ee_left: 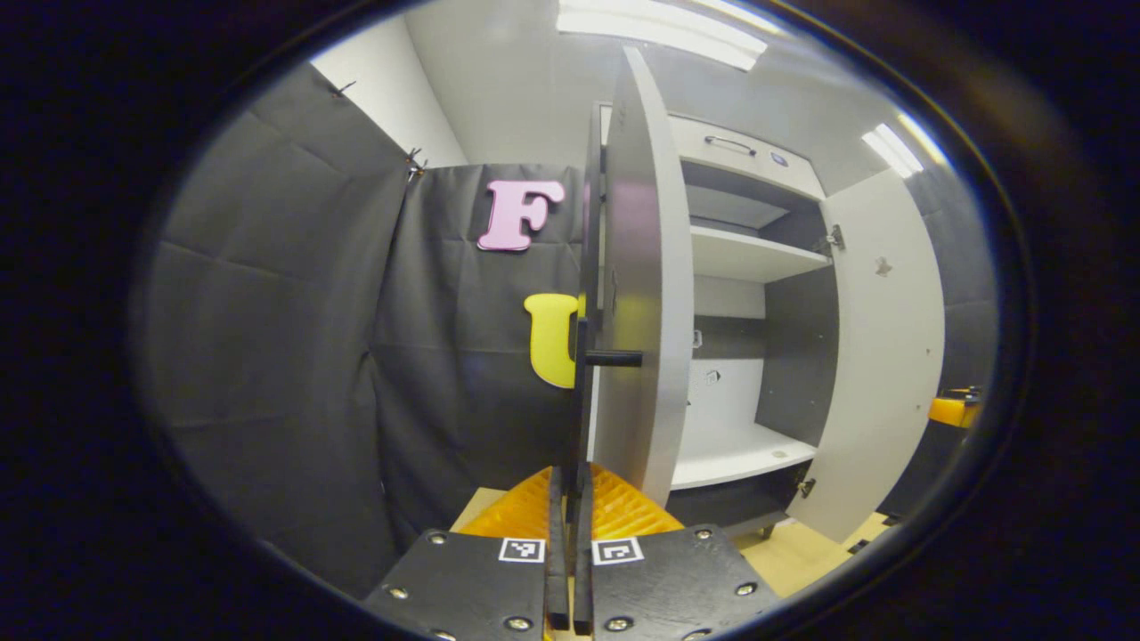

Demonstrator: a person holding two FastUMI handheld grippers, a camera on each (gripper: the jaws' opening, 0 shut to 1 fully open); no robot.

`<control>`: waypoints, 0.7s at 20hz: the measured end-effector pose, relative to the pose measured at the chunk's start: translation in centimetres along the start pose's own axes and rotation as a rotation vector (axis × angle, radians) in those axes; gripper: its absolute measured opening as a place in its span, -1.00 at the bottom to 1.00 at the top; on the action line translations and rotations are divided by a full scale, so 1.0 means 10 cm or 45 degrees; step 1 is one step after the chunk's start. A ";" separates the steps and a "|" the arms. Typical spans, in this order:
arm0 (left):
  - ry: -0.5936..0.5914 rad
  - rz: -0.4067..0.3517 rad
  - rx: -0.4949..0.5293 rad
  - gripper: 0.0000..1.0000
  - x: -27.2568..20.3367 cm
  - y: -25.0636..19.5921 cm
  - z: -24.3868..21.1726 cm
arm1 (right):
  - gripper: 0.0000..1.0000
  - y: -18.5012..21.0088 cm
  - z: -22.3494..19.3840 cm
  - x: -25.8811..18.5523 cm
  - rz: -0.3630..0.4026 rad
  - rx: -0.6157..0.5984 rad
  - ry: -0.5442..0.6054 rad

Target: Open the right door of the double-door shoe cabinet with the right hand, and open the left door with the left hand.

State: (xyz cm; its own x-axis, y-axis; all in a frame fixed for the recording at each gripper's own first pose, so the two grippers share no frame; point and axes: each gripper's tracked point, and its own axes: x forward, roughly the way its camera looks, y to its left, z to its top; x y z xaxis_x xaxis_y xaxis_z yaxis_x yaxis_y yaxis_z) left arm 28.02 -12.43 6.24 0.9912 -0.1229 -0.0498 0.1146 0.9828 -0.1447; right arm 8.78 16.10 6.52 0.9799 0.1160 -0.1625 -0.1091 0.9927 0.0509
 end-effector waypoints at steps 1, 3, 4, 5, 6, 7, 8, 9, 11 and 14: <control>-0.008 0.012 -0.008 -0.92 -0.12 -0.02 -0.01 | 0.99 -0.04 0.02 -0.04 0.001 -0.007 -0.008; -0.021 0.038 -0.024 -0.92 -0.34 -0.08 -0.02 | 0.99 -0.14 0.06 -0.13 0.004 -0.025 -0.027; -0.024 0.054 -0.019 -0.93 -0.44 -0.14 -0.03 | 0.99 -0.21 0.03 -0.17 0.005 -0.027 -0.022; -0.022 0.063 -0.005 -0.94 -0.52 -0.22 -0.05 | 0.99 -0.27 0.01 -0.23 0.015 -0.023 -0.016; -0.020 0.067 0.020 -0.92 -0.62 -0.32 -0.07 | 0.99 -0.33 0.01 -0.28 0.019 -0.021 -0.023; -0.015 0.083 0.043 -0.89 -0.68 -0.40 -0.12 | 0.93 -0.41 0.01 -0.33 0.016 -0.020 -0.035; -0.011 0.093 0.056 -0.92 -0.78 -0.49 -0.15 | 0.99 -0.45 -0.01 -0.38 0.023 -0.019 -0.040; -0.016 0.097 0.060 -0.89 -0.85 -0.61 -0.20 | 0.99 -0.50 -0.02 -0.42 0.034 -0.020 -0.046; -0.019 0.123 0.076 -0.89 -1.02 -0.75 -0.24 | 0.99 -0.57 -0.05 -0.50 0.054 -0.027 -0.061; -0.014 0.140 0.088 -0.89 -1.27 -0.95 -0.30 | 0.99 -0.64 -0.14 -0.64 0.087 -0.027 -0.055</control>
State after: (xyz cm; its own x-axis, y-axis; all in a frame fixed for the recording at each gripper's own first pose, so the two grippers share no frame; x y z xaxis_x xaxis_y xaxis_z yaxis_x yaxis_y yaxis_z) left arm 14.14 -20.61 5.25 0.9986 -0.0124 -0.0508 0.0088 0.9975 -0.0708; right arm 2.98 9.03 5.85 0.9763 0.1822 -0.1166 -0.1787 0.9831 0.0397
